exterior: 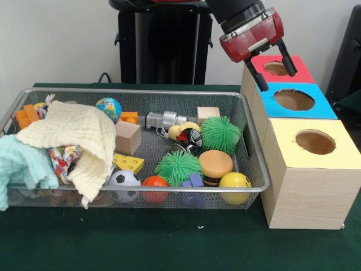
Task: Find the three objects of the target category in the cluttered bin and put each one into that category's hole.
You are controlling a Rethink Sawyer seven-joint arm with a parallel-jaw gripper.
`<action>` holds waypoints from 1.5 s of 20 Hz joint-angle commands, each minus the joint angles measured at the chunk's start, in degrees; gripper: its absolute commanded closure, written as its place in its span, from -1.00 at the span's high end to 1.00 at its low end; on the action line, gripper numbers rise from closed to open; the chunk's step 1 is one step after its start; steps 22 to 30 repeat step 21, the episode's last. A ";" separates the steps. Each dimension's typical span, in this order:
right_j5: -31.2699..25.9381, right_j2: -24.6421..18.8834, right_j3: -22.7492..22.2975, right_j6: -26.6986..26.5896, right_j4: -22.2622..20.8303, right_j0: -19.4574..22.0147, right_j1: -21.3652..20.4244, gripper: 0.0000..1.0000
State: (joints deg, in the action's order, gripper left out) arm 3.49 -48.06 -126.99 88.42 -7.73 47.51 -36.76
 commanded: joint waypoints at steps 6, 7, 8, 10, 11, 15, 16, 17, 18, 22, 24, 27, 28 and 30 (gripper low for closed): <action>-6.63 7.24 2.89 8.11 2.35 -3.17 -4.58 1.00; -6.99 10.98 3.81 7.66 2.22 -5.25 -4.96 1.00; -7.36 14.71 4.73 7.21 2.08 -7.33 -5.35 1.00; -5.17 22.89 6.94 7.64 2.38 -12.31 -5.49 1.00; -4.86 25.65 7.86 8.01 3.00 -14.03 -5.22 1.00; -3.20 34.70 11.16 7.20 2.91 -20.37 -4.70 1.00; -2.48 35.01 11.13 7.41 2.83 -20.56 -4.70 1.00; -1.75 35.33 11.10 7.62 2.75 -20.74 -4.70 1.00; -1.67 35.31 11.12 7.61 2.45 -20.69 -4.74 1.00; -3.32 35.41 11.75 6.26 1.10 -20.99 -4.72 1.00; -3.32 35.41 11.75 6.26 1.10 -20.99 -4.72 1.00; -3.32 35.41 11.75 6.26 1.10 -20.99 -4.72 1.00; -3.32 35.41 11.75 6.26 1.10 -20.99 -4.72 1.00; -3.32 35.41 11.75 6.26 1.10 -20.99 -4.72 1.00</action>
